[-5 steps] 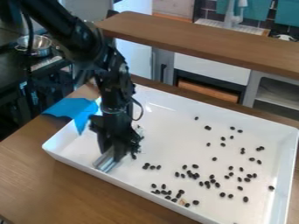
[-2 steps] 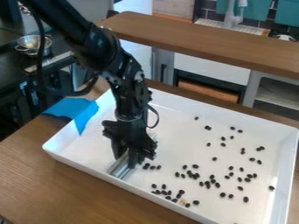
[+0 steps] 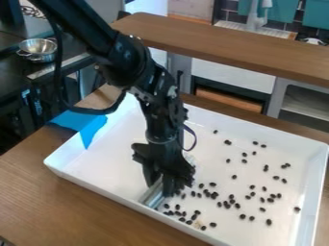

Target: Sweep into pile

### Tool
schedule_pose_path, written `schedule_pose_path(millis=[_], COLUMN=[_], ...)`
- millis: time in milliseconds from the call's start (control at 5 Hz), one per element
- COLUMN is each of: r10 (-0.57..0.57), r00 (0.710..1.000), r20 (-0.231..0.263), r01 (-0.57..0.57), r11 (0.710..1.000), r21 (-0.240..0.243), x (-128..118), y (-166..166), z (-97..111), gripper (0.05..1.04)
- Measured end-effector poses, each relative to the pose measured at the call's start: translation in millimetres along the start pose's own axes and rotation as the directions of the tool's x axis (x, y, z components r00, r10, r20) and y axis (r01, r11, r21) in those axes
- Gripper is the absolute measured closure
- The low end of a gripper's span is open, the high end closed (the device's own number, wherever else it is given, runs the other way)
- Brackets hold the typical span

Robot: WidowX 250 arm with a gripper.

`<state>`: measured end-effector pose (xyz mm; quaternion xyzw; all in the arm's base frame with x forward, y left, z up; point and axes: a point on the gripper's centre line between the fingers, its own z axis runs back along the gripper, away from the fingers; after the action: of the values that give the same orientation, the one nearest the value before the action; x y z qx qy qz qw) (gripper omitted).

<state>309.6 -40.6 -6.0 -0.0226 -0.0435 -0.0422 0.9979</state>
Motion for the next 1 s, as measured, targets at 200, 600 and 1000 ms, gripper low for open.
schedule_pose_path(millis=[200, 600, 1000], r10=[0.011, 0.004, -0.002], r00=[1.0, 1.0, 1.0], r20=[0.007, 0.0, -0.031], r01=[-0.011, -0.004, -0.002], r11=[1.0, 0.997, 0.992], r21=[-0.015, -0.08, -0.126], x=[-0.9, -3.7, -11.0], y=[-6.9, -47.6, -79.2], z=[-0.7, -0.2, 1.2], gripper=[0.715, 0.715, 0.715])
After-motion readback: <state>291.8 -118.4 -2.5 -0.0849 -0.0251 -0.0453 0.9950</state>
